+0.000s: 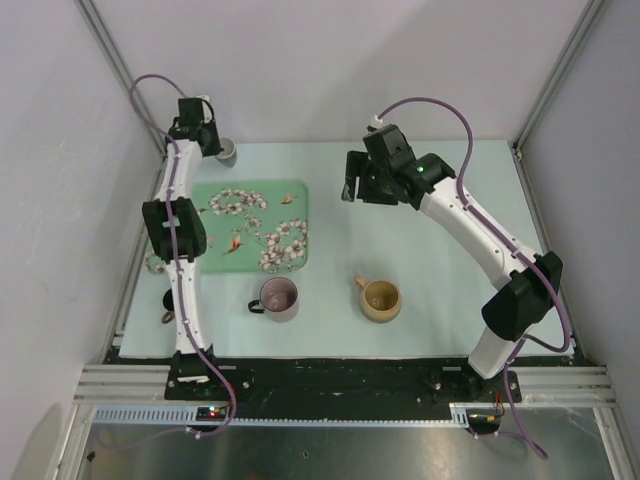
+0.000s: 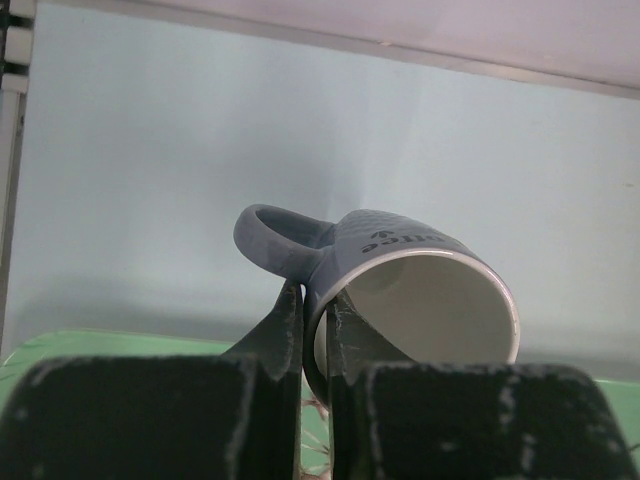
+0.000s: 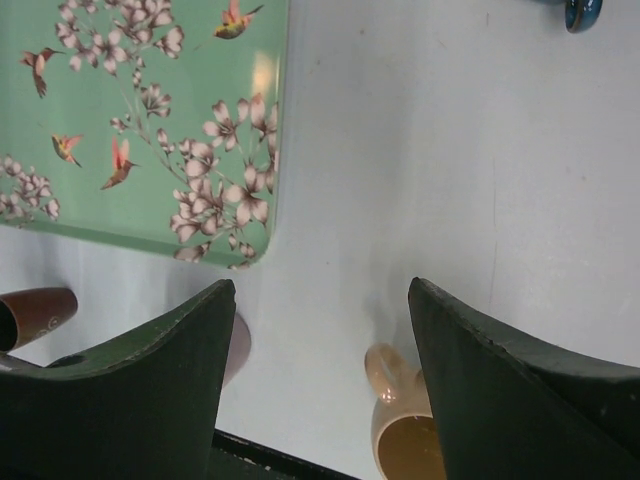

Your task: Turn the mug right side up

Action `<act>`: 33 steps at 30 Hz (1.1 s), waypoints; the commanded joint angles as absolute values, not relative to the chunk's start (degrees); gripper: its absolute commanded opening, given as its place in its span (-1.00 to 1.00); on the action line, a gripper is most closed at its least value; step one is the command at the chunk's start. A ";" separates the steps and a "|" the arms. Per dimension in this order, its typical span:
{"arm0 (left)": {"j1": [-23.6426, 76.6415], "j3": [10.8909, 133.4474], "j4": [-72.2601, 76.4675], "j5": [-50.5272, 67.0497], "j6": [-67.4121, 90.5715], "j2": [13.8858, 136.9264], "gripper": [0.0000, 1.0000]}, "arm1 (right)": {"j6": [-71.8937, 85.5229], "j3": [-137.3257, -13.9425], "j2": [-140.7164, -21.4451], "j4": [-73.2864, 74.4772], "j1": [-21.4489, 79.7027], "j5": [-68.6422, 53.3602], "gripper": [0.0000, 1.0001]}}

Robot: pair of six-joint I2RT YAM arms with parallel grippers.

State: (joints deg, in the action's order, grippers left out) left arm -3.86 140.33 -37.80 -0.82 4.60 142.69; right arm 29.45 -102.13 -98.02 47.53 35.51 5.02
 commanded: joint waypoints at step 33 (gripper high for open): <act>-8.12 145.96 -30.65 0.23 4.77 141.51 0.30 | 27.40 -108.99 -101.41 53.45 37.03 6.19 0.52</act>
State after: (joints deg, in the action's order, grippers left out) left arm -7.60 143.26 -34.70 1.06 7.09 147.00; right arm 28.38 -106.65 -100.73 52.97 36.53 7.01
